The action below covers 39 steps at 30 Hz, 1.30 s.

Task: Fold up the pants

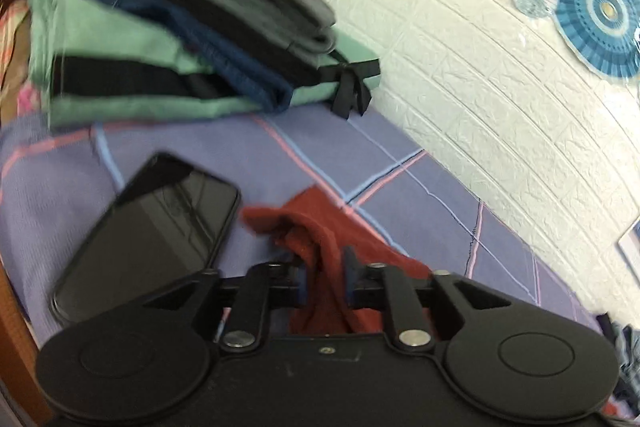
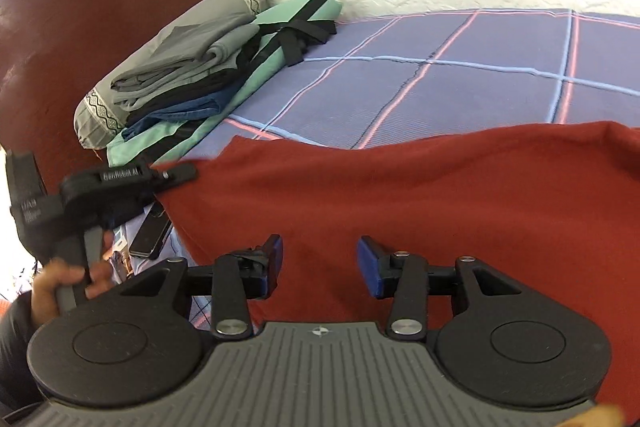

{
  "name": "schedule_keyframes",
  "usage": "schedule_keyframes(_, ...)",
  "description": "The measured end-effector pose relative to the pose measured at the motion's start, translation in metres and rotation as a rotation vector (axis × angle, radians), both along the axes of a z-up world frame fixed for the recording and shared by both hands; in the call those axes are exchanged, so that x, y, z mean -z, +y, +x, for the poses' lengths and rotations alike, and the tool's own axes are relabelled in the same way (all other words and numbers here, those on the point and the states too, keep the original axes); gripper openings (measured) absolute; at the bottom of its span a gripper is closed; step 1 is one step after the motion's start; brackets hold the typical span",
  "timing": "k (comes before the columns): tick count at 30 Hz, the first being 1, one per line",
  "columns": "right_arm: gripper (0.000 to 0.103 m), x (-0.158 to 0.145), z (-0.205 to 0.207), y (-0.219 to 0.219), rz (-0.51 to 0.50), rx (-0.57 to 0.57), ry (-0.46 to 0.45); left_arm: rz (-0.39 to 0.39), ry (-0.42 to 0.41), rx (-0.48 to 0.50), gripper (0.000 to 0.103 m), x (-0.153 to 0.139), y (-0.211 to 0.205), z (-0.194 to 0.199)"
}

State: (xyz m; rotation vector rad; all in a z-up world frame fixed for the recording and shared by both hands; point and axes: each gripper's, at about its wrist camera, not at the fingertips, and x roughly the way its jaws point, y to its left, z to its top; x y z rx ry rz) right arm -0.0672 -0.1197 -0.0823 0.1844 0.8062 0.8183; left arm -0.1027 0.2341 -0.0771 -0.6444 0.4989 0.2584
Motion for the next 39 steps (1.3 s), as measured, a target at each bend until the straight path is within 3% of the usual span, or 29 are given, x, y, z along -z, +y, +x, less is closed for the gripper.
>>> schedule_keyframes(8, 0.074, 0.008, -0.01, -0.008, -0.024, -0.013, 0.02, -0.06, 0.022, -0.023, 0.103, 0.009, 0.012, 0.008)
schedule_keyframes(13, 0.072, 0.014, -0.019, -0.005, -0.037, -0.045, 0.022, -0.04, 0.035, 0.046, 0.103, 0.002, 0.006, 0.017)
schedule_keyframes(17, 0.072, 0.006, -0.027, -0.016, -0.053, -0.028, -0.007, -0.025, -0.069, 0.084, 0.103, -0.029, -0.011, 0.013)
schedule_keyframes(21, 0.073, 0.0, -0.034, -0.035, -0.076, 0.028, -0.037, -0.014, -0.194, 0.211, 0.103, -0.068, -0.051, 0.017)
schedule_keyframes(25, 0.074, -0.007, -0.046, -0.07, -0.087, 0.12, -0.081, -0.022, -0.252, 0.434, 0.103, -0.089, -0.119, 0.033)
schedule_keyframes(28, 0.076, -0.008, -0.056, -0.103, -0.115, 0.21, -0.091, -0.021, -0.218, 0.635, 0.103, -0.08, -0.187, 0.041)
schedule_keyframes(32, 0.079, -0.002, -0.07, -0.148, -0.165, 0.331, -0.069, 0.032, -0.054, 0.845, 0.103, -0.037, -0.261, 0.045)
schedule_keyframes(35, 0.08, 0.002, -0.079, -0.174, -0.173, 0.38, -0.054, 0.023, 0.016, 0.847, 0.103, -0.026, -0.264, 0.044)
schedule_keyframes(37, 0.081, 0.002, -0.081, -0.187, -0.135, 0.389, -0.043, 0.015, -0.01, 0.803, 0.103, -0.036, -0.249, 0.038)
schedule_keyframes(39, 0.083, 0.0, -0.079, -0.194, -0.076, 0.384, -0.043, 0.059, -0.052, 0.722, 0.103, -0.053, -0.23, 0.03)
